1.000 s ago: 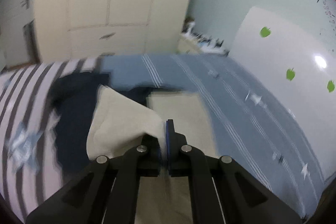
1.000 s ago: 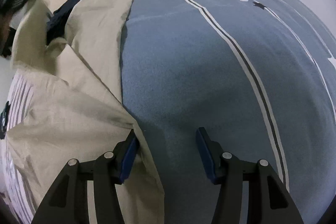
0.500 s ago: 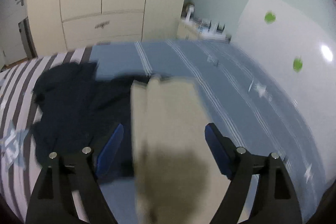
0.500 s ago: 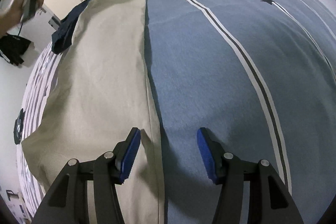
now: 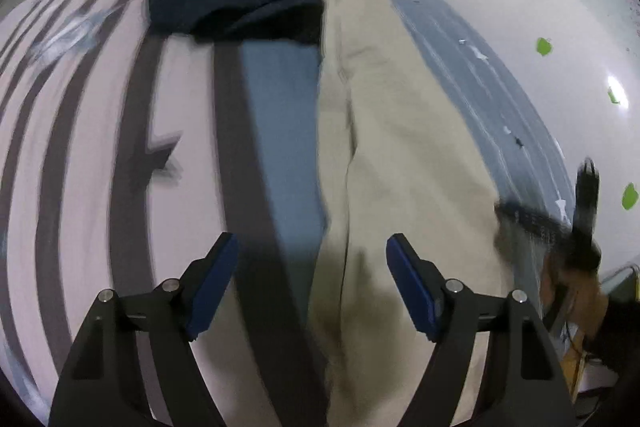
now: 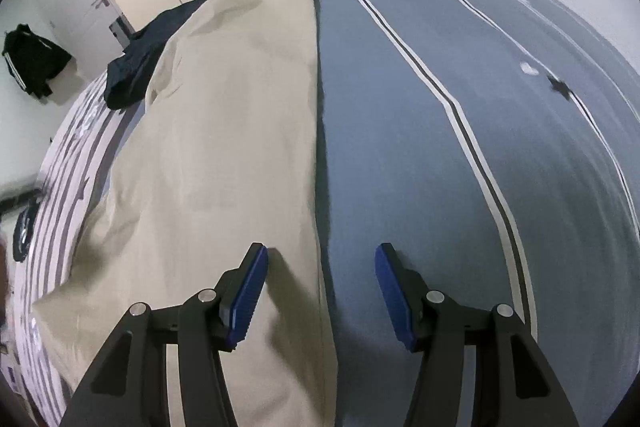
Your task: Fold clothes
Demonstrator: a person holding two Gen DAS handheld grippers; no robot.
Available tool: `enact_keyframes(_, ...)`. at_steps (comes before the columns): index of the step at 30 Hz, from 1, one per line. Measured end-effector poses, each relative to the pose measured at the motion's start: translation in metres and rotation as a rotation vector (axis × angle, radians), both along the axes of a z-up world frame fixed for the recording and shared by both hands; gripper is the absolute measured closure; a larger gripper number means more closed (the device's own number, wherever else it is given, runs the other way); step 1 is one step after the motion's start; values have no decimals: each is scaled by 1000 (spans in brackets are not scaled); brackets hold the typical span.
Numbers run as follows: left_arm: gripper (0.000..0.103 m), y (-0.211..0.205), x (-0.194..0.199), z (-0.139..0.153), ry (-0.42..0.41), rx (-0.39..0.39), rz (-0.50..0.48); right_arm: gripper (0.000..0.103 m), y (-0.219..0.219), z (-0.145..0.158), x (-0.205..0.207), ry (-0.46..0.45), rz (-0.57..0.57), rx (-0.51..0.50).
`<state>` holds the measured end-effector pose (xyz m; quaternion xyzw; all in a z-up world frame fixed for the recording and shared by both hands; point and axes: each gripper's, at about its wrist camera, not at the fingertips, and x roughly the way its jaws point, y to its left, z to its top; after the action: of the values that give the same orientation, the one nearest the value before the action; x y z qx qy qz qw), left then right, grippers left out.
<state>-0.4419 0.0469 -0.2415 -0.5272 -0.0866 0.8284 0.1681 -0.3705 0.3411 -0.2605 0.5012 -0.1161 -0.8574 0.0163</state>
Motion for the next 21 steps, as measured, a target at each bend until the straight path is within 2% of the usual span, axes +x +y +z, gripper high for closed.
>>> enact_keyframes(4, 29, -1, 61, 6, 15, 56, 44, 51, -9, -3, -12, -6, 22, 9)
enact_keyframes(7, 29, 9, 81, -3, 6, 43, 43, 51, -14, -8, -21, -13, 35, 20)
enact_keyframes(9, 38, 11, 90, -22, -29, 11, 42, 51, -17, -12, -26, -17, 41, 32)
enact_keyframes(10, 51, 12, 93, -31, -52, 1, 41, 51, -18, -13, -28, -22, 39, 37)
enact_keyframes(11, 65, 11, 90, -39, -87, 37, 36, 51, -19, -14, -29, -23, 36, 40)
enact_keyframes(12, 70, 11, 91, -44, -103, 71, 34, 51, -17, -13, -25, -22, 35, 40)
enact_keyframes(14, 84, 15, 93, -47, -95, 68, 11, 51, -20, -14, -25, -25, 33, 38)
enact_keyframes(17, 94, 10, 95, -41, -83, 75, 2, 50, -23, -15, -24, -22, 33, 47)
enact_keyframes(19, 96, -5, 102, -29, -62, 95, 31, 49, -24, -15, -23, -21, 29, 49)
enact_keyframes(21, 97, -21, 109, -22, -62, 80, 70, 49, -32, -17, -30, -23, 26, 42)
